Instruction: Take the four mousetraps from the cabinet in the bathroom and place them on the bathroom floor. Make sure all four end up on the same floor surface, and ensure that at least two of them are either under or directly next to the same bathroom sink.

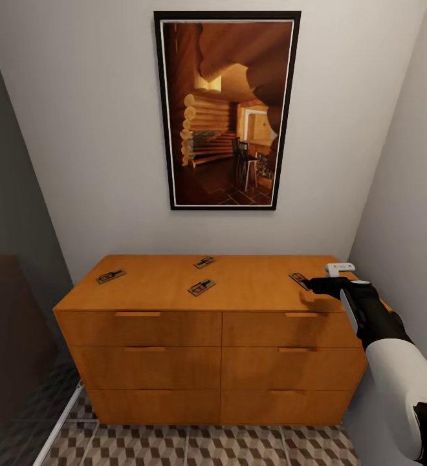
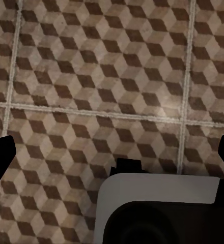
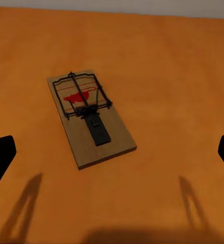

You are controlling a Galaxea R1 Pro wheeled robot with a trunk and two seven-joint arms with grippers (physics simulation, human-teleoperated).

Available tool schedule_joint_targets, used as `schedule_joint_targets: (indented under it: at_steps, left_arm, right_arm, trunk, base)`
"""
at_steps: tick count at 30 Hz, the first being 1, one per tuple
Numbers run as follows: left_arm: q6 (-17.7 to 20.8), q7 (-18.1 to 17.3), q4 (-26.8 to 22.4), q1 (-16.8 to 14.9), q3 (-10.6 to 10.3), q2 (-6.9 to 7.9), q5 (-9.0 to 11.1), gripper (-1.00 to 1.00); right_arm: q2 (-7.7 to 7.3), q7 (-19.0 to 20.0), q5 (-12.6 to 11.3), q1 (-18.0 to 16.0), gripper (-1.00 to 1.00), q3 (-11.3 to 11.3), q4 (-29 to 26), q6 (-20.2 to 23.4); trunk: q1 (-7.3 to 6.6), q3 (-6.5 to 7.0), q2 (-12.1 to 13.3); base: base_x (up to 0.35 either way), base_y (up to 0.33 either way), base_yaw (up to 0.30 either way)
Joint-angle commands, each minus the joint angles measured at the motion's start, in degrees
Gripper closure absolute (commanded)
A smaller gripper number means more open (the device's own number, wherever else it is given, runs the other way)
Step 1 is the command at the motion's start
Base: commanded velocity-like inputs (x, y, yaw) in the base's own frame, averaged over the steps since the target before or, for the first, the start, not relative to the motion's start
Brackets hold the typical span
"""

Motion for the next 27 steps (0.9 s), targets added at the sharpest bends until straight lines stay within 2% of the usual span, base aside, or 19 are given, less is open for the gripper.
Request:
schedule_joint_targets:
  at_steps: [1, 11, 27]
  left_arm:
    - [-0.1, 0.0, -0.1, 0.0, 0.1, -0.01, 0.0, -1.0]
    - [-0.1, 0.0, -0.1, 0.0, 0.1, -0.01, 0.0, -1.0]
    - [-0.1, 0.0, -0.1, 0.0, 0.1, -0.01, 0.0, -1.0]
  right_arm:
    - [0.03, 0.5, 0.6, 0.0, -1.0, -0.2, -0.1, 0.2]
    - [0.05, 0.6, 0.5, 0.0, -1.0, -0.1, 0.1, 0.2]
    - [0.08, 0.6, 0.6, 0.0, -1.0, -0.2, 1.2, 0.2]
  trunk:
    - [0.0, -0.05, 0.0]
    - [0.0, -0.05, 0.0]
    - [0.0, -0.05, 0.0]
  base:
    - [0.0, 0.003, 0.0]
    - [0.003, 0.0, 0.0]
    - [0.078, 0.0, 0.0]
